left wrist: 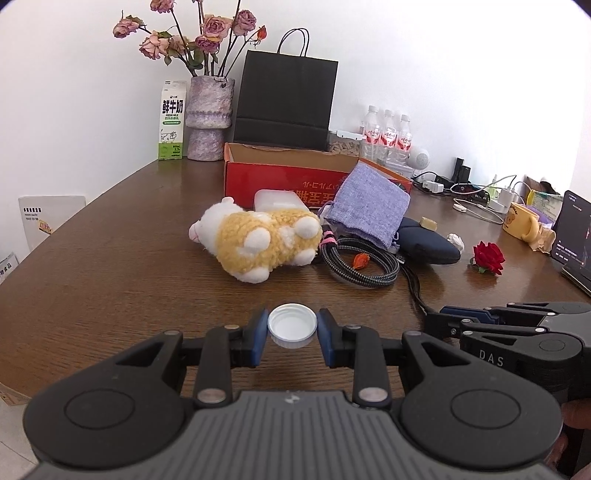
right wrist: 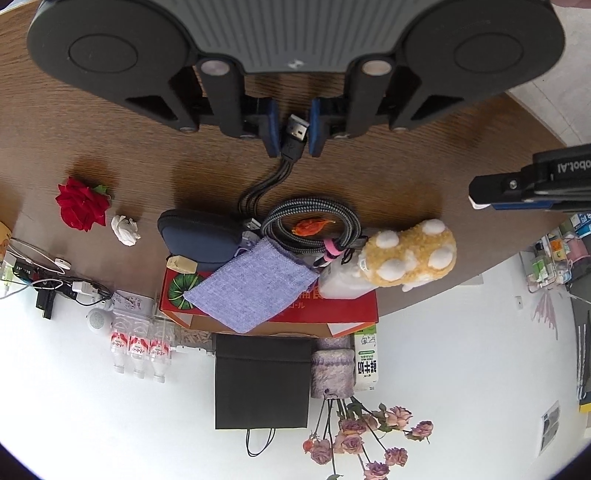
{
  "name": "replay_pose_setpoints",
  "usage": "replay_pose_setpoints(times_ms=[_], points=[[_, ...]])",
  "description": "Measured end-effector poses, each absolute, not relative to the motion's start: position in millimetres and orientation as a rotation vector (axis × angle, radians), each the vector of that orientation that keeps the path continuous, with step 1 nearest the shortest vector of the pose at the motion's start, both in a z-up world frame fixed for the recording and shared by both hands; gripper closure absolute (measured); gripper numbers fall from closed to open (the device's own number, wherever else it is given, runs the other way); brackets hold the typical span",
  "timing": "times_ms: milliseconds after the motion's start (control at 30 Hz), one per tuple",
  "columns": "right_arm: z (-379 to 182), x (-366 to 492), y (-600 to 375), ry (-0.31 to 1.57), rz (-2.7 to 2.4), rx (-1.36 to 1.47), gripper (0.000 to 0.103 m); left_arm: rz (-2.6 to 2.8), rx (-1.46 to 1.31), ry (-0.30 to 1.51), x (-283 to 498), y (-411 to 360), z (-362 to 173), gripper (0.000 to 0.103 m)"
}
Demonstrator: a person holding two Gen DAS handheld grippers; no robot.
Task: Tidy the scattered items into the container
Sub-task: 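Lift the small cap with the left gripper while the right gripper lifts the cable over the box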
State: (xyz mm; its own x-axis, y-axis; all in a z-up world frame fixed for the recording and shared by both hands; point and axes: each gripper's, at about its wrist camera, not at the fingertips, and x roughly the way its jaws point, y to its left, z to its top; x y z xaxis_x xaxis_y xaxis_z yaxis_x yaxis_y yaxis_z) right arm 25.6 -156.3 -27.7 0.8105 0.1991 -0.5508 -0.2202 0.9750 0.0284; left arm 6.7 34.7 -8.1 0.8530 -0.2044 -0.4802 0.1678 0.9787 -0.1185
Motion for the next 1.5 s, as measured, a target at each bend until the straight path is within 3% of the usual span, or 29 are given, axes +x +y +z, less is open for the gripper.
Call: replay_pose_setpoints(times_ms=[300, 400, 767, 1167, 1500], points=[[-4, 17, -175, 0.482, 0.241, -0.017, 0.092, -0.186, -0.075, 0.483, 3, 34, -2, 0.074], [13, 19, -184, 0.419, 0.239, 0.002, 0.097, -0.185, -0.07, 0.464, 4, 31, 4, 0.074], [63, 37, -190, 0.25, 0.28, -0.009, 0.097, -0.212, -0.052, 0.373, 17, 18, 41, 0.074], [118, 53, -204, 0.097, 0.286, 0.006, 0.097, -0.229, -0.039, 0.273, 56, 10, 99, 0.074], [164, 122, -222, 0.047, 0.265, 0.027, 0.097, -0.267, -0.03, 0.223, 120, -8, 143, 0.074]])
